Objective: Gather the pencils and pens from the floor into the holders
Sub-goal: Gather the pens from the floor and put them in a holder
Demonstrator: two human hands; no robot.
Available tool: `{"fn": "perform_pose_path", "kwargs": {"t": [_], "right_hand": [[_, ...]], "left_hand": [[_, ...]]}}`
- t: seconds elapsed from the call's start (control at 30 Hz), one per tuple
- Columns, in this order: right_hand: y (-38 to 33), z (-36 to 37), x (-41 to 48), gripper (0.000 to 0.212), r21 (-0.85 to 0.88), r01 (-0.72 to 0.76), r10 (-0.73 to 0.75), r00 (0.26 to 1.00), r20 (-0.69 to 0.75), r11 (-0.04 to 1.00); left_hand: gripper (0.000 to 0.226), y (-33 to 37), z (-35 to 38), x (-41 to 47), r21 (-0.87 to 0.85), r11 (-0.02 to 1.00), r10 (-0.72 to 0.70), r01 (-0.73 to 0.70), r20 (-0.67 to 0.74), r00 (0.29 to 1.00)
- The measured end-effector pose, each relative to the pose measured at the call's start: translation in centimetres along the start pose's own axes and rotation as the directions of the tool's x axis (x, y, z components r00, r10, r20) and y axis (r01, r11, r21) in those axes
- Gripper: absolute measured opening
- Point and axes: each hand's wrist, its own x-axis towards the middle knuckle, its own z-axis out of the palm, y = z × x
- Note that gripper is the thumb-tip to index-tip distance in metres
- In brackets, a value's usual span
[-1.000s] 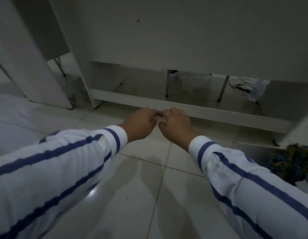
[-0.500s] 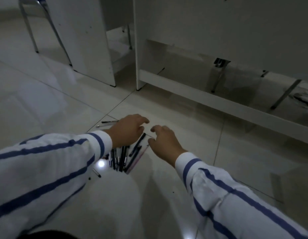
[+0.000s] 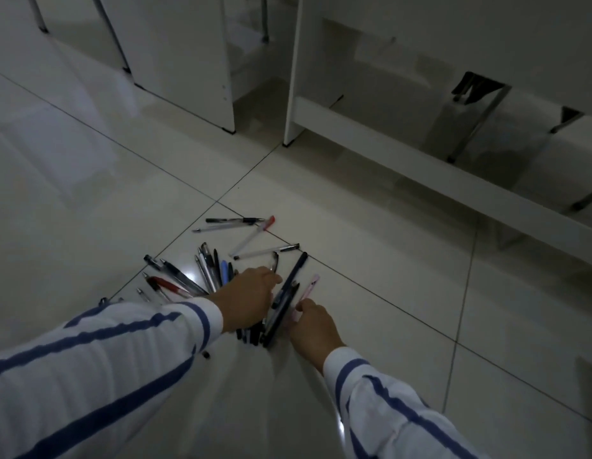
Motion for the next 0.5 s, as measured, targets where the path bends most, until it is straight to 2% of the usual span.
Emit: {"fn": "perform_pose_path", "kwargs": {"t": [0.13, 0.3, 0.4, 0.5], "right_hand": [[-0.5, 1.6, 2.0, 0.036, 0.051, -0.104, 0.106, 0.994, -0.02, 0.993], [-0.1, 2.2, 3.2, 0.022, 0.146, -0.175, 0.193, 0.974, -0.121, 0.974], [0.2, 2.4, 3.7, 0.019, 0.15, -0.174, 0.196, 0.969, -0.15, 0.973], [0.1, 2.4, 4.3, 0.019, 0.148, -0.211, 0.231, 0.964, -0.135, 0.966]], "left_hand": [[0.041, -2.4, 1.1, 0.4, -0.035, 0.999, 0.005, -0.007, -0.058, 0.998], [0.043, -4.0, 2.4, 1.8, 0.086, 0.991, 0.117, -0.105, -0.151, 0.982], [0.048, -3.3, 2.6, 2.4, 0.134, 0.983, 0.14, -0.126, -0.102, 0.985], [0.052, -2.6, 3.1, 2.8, 0.149, 0.985, 0.088, -0.084, -0.025, 0.996]]}}
